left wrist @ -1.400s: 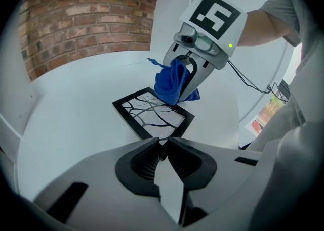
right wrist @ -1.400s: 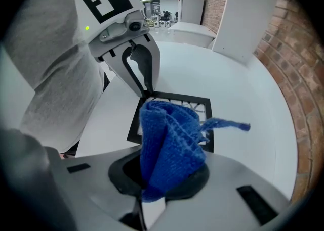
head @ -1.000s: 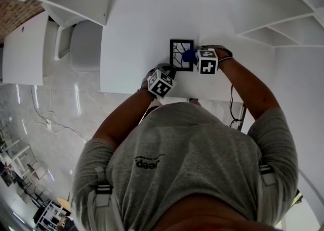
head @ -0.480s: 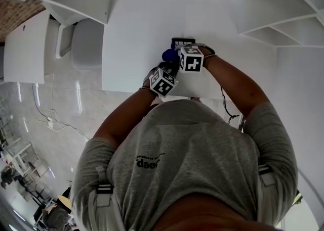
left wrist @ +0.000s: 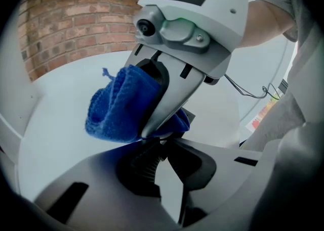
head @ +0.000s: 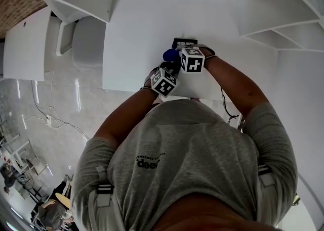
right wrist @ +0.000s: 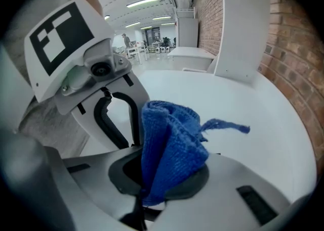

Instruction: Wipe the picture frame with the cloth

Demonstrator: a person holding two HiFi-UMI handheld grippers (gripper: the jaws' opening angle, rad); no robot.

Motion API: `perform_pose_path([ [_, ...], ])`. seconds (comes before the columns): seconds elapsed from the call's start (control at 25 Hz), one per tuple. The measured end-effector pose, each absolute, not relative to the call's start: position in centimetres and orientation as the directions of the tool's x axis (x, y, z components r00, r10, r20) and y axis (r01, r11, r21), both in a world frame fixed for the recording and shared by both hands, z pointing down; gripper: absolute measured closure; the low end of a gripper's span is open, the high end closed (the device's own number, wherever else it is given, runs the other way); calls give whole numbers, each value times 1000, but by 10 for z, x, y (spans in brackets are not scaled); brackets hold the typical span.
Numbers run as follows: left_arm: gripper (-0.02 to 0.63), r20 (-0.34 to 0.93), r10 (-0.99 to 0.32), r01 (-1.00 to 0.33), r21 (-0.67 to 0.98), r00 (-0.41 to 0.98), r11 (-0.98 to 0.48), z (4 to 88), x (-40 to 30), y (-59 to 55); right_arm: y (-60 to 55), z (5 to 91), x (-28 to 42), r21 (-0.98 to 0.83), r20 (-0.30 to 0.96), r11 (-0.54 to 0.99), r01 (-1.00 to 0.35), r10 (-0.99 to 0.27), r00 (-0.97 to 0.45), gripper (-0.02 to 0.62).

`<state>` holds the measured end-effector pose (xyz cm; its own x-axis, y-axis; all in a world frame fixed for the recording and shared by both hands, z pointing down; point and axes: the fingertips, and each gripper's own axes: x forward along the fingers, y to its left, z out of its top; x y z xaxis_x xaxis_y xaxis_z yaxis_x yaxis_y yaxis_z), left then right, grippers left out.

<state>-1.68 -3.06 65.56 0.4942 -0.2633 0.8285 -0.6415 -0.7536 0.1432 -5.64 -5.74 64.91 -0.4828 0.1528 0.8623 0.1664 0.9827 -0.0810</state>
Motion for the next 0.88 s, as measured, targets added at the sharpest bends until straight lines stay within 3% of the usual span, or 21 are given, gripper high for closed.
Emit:
perform_pose_path([
  [0.68,554,834,-257,-644,145,488,-751,656,-17,-31,-53,654,29,-69,930,987,143,116,-349,537],
  [0.88,554,839,-251,-645,146,483,-750,656,-18,-31,-53,654,45,-91,920,992,84,116,-374,537],
])
